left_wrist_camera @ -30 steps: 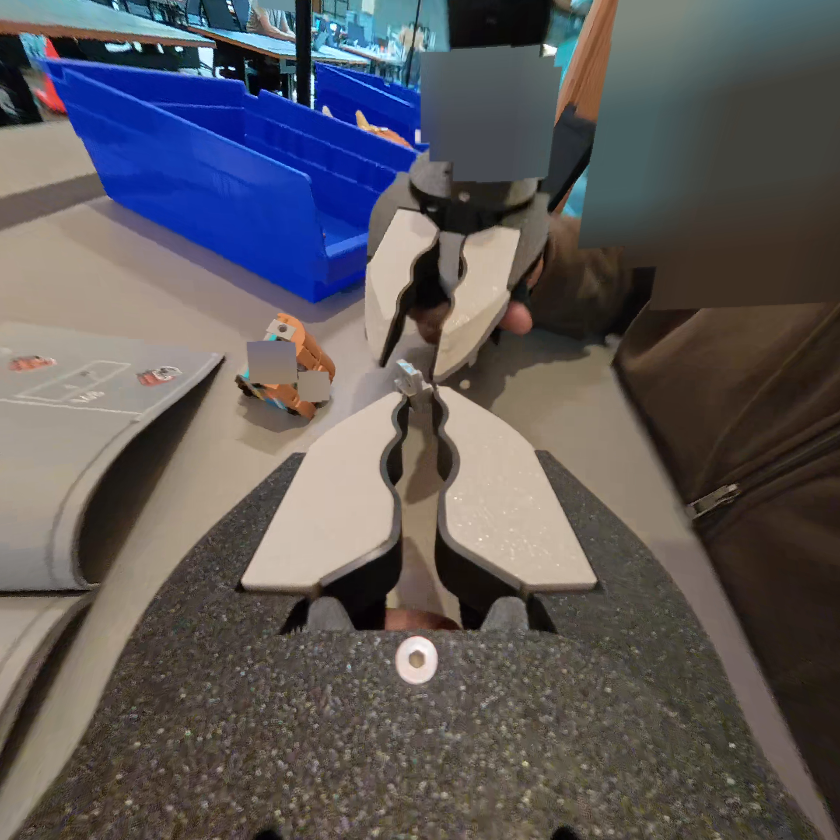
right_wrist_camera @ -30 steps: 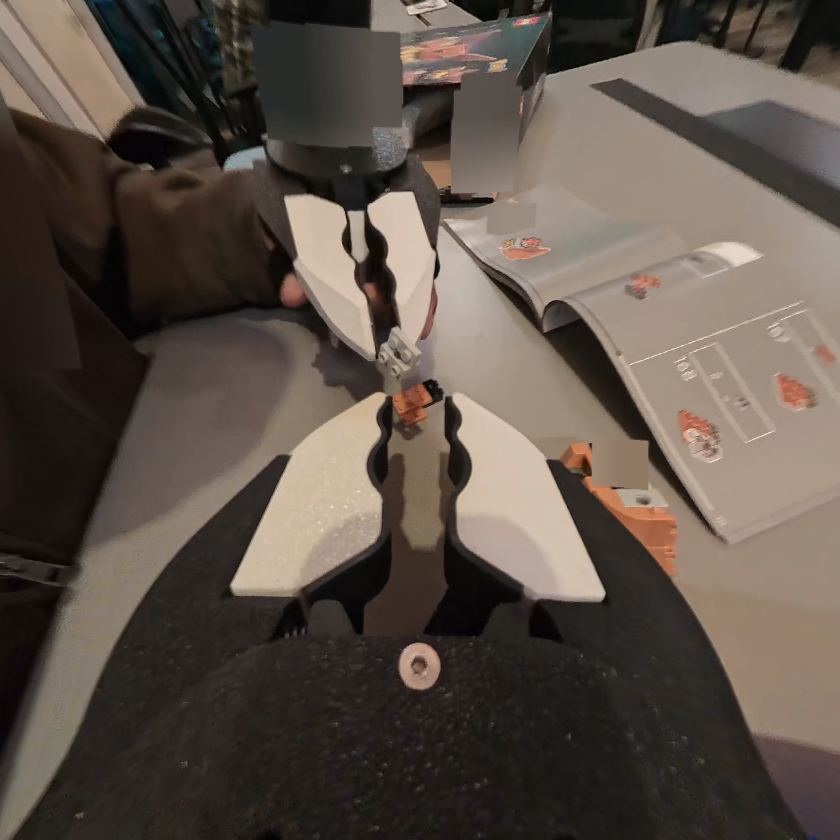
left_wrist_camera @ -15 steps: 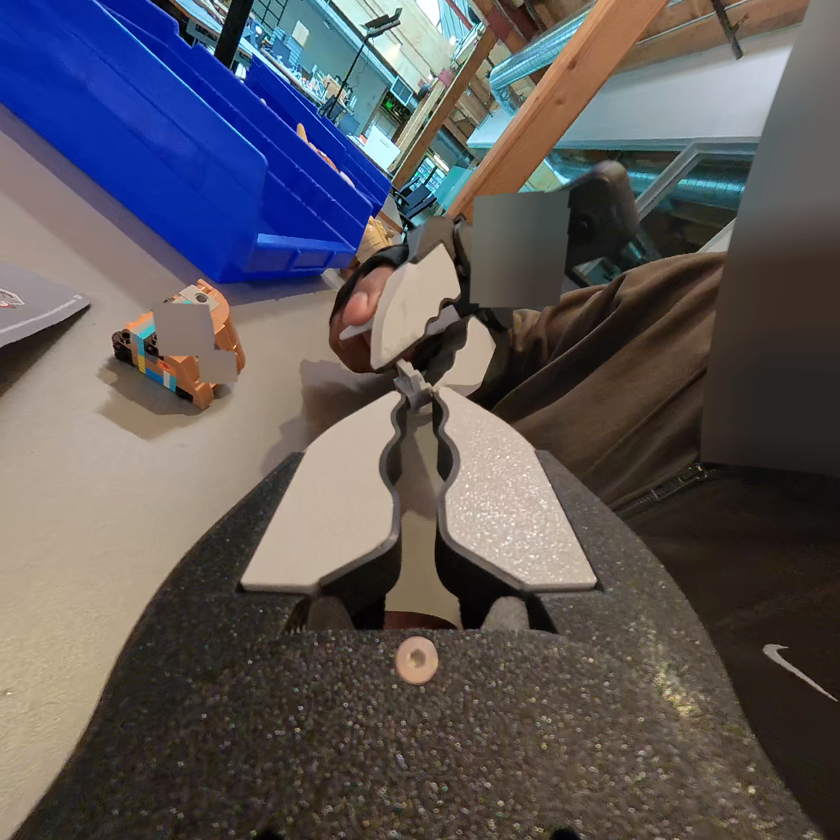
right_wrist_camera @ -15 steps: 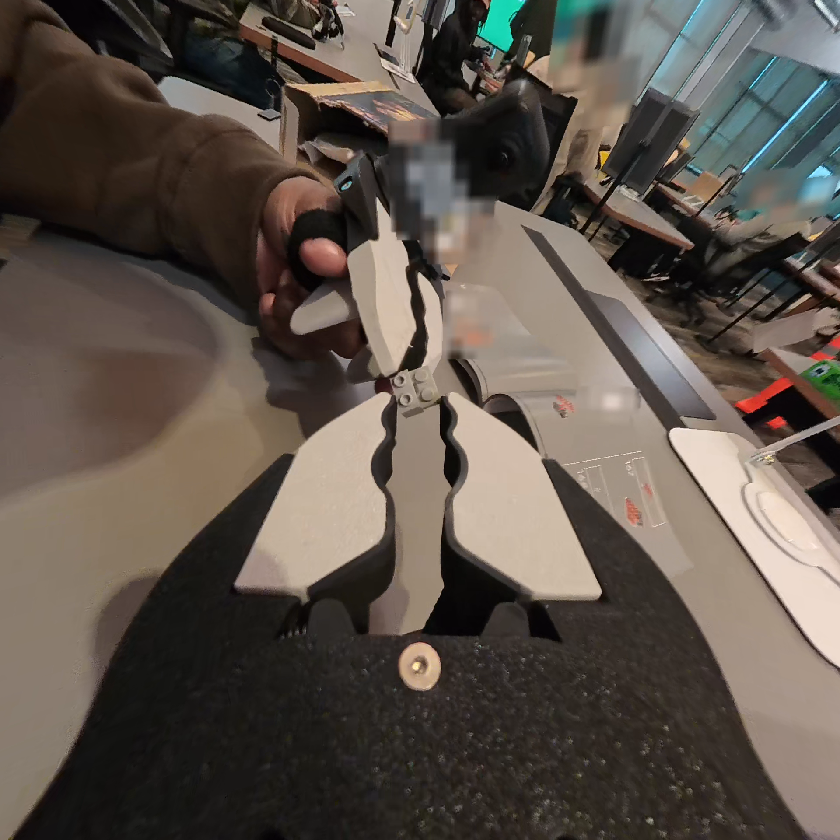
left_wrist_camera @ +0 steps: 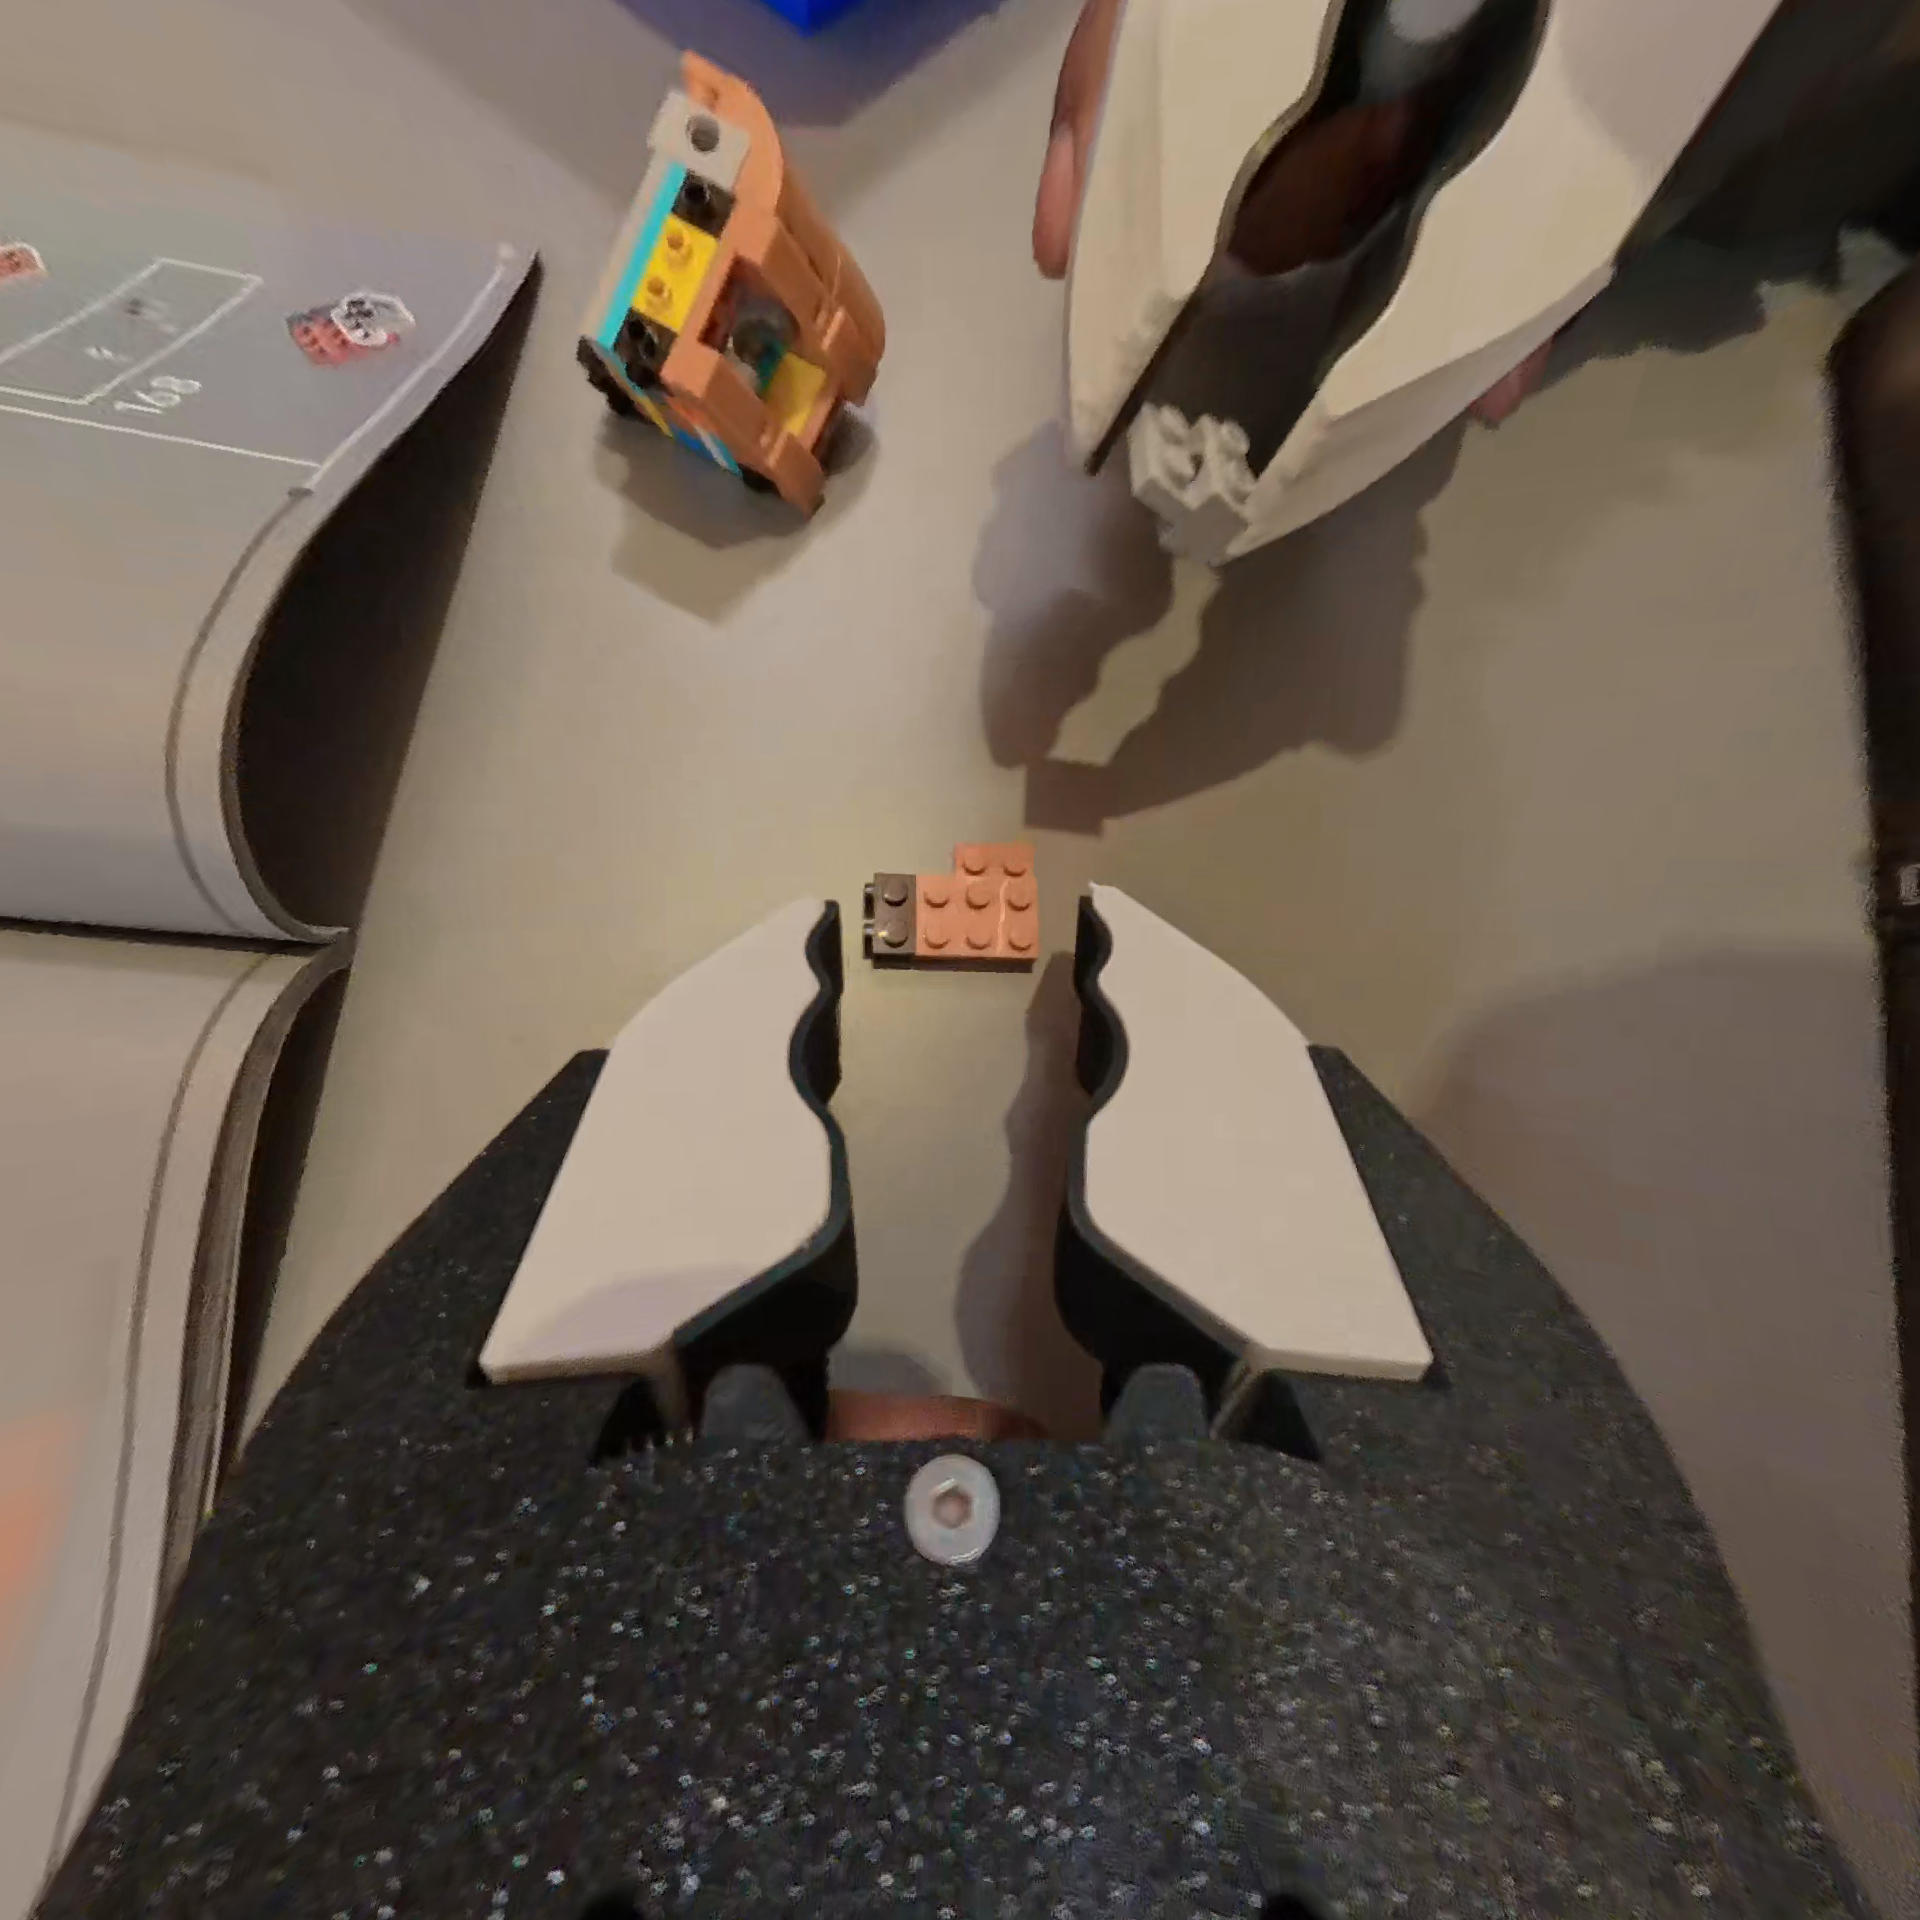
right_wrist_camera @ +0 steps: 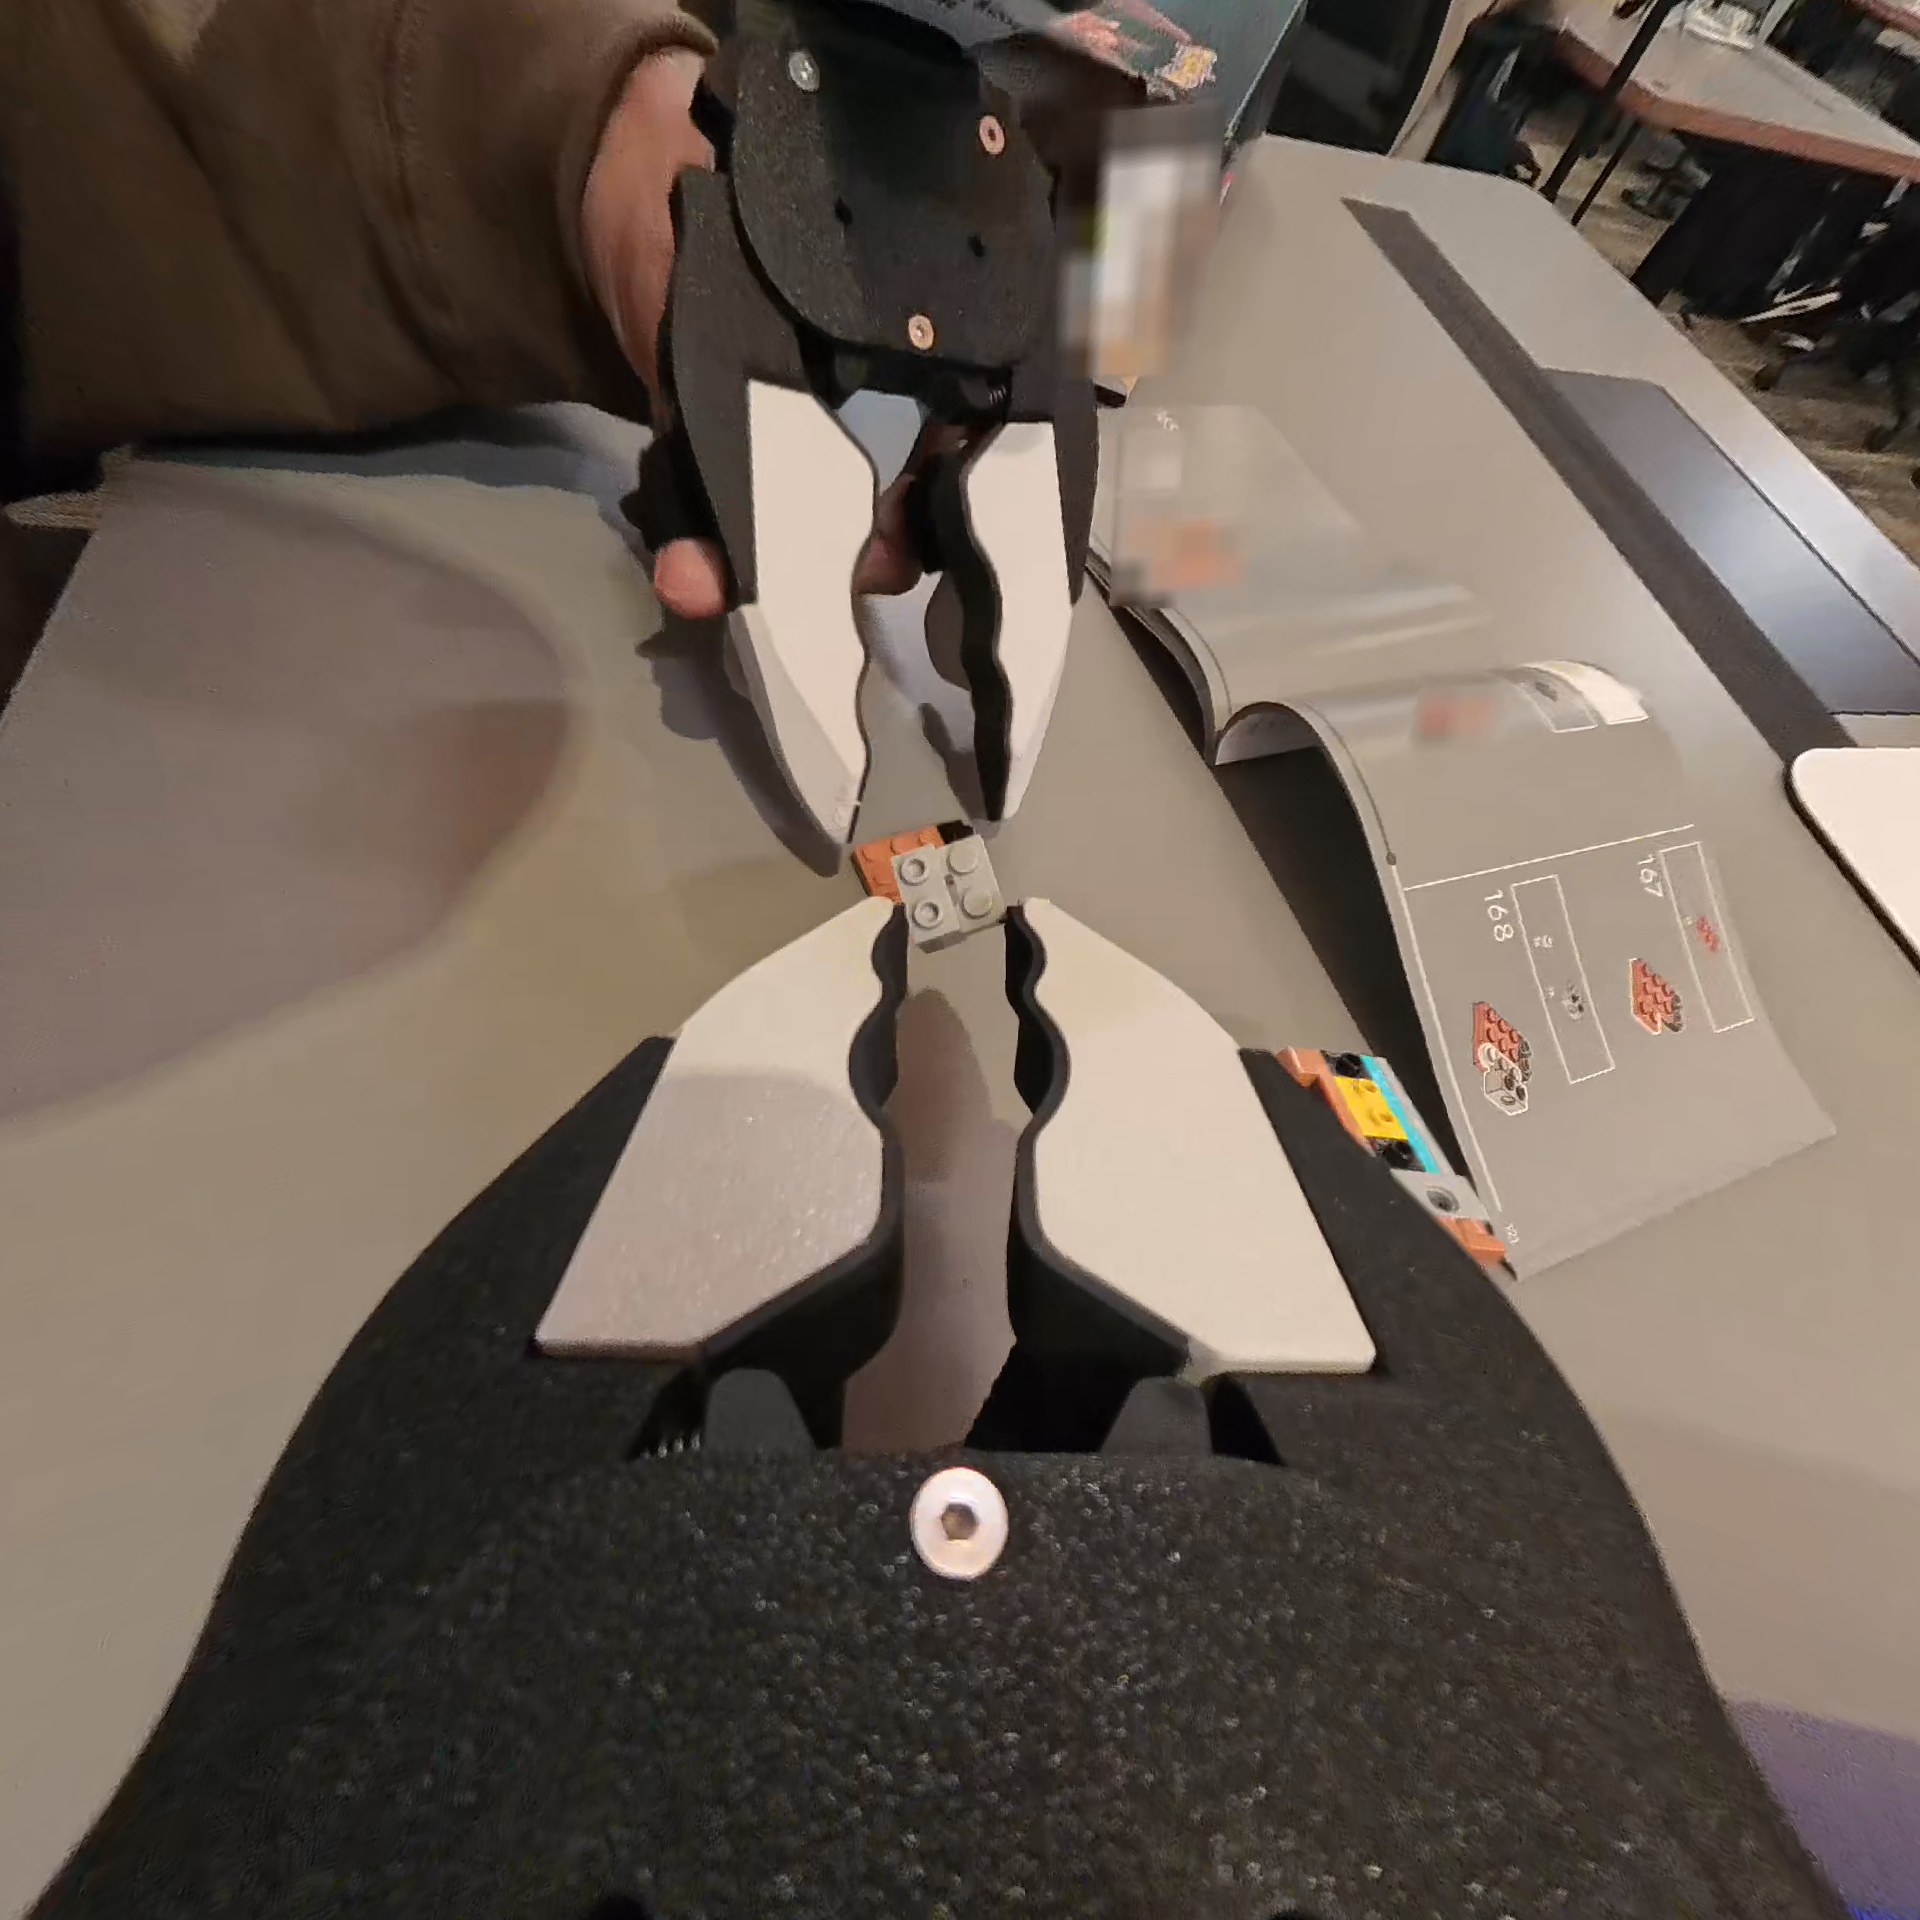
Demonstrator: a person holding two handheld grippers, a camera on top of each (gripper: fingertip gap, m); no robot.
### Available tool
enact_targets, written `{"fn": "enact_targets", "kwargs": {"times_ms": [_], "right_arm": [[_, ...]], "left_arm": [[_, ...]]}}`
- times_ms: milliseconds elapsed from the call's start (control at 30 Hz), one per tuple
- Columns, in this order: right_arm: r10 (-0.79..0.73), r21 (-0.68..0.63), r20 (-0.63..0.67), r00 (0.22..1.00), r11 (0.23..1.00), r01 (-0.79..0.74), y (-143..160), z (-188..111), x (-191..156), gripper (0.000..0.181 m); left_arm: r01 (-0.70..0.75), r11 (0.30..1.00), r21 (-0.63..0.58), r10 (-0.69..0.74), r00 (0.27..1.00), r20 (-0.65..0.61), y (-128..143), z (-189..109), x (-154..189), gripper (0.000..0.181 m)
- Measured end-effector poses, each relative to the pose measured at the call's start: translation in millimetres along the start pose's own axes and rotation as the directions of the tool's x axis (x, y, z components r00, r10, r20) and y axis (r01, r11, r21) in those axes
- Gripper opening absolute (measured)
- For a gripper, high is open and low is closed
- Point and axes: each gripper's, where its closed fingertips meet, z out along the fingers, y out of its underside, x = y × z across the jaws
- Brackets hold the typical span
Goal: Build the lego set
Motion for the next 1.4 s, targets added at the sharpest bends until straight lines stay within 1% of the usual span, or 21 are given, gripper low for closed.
{"fn": "enact_targets", "kwargs": {"times_ms": [233,433,700,800,867,1067,1400], "right_arm": [[0.024,-0.033,0.016,1.0,0.999,-0.023,8,3,-1,0.018],[0.027,-0.039,0.017,0.999,0.999,-0.026,11,2,-2,0.018],[0.048,-0.036,0.009,0.999,0.998,-0.048,17,-3,2,0.018],[0.074,-0.026,0.019,0.997,0.997,-0.073,19,-4,4,0.018],[0.101,-0.009,0.033,0.994,0.995,-0.101,18,-4,6,0.018],[0.134,-0.003,0.046,0.99,0.991,-0.134,22,-4,10,0.018],[0.171,0.027,0.063,0.983,0.985,-0.173,21,-7,12,0.018]], "left_arm": [[-0.053,0.997,-0.063,0.056,0.997,0.059,8,7,-3,0.044],[-0.084,0.995,-0.061,0.088,0.993,0.075,7,8,-6,0.035],[-0.177,0.984,-0.036,0.18,0.98,0.087,4,9,-7,0.035],[-0.176,0.984,-0.018,0.177,0.98,0.089,2,9,-9,0.035],[-0.18,0.984,0.015,0.178,0.981,0.077,-2,7,-8,0.035],[-0.144,0.987,0.073,0.14,0.989,0.055,-7,2,-10,0.035],[-0.152,0.987,0.049,0.15,0.988,0.044,-2,4,-9,0.035]]}}
